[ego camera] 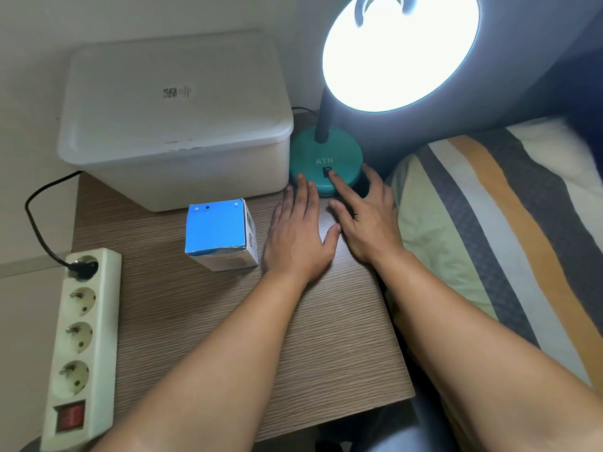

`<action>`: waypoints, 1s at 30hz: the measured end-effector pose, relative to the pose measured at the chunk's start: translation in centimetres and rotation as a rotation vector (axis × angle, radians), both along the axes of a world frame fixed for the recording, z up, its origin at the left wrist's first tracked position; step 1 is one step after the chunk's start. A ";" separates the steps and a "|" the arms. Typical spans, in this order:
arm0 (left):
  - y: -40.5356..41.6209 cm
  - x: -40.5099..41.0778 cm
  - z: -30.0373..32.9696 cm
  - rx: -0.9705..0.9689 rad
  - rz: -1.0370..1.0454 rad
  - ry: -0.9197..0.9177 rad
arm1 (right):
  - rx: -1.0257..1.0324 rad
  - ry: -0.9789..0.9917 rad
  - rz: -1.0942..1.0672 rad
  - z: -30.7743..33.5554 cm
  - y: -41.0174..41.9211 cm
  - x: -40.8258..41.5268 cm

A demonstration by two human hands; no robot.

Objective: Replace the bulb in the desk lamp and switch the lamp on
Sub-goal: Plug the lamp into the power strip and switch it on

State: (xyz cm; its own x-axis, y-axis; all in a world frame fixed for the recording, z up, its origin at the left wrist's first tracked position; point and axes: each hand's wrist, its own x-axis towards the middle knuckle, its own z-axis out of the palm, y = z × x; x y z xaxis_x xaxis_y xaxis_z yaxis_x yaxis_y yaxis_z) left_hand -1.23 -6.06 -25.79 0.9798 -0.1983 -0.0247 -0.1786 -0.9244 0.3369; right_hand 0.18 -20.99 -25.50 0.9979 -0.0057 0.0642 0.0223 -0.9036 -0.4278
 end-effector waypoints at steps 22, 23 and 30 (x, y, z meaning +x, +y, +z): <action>0.0 -0.1 0.3 -0.010 0.005 0.001 | -0.158 0.011 0.012 0.6 0.2 0.4; 0.0 -0.1 0.4 -0.012 0.005 0.001 | -0.180 0.014 0.015 0.7 0.2 0.5; -0.1 0.0 0.3 -0.031 0.005 -0.006 | -0.198 0.046 0.015 1.5 0.0 0.8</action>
State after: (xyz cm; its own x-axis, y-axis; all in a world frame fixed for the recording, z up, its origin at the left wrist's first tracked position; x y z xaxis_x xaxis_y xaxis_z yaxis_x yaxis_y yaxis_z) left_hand -1.26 -6.11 -25.50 0.9810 -0.1935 -0.0126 -0.1757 -0.9144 0.3647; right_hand 1.03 -20.95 -23.98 0.9997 0.0172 0.0171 0.0208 -0.9699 -0.2424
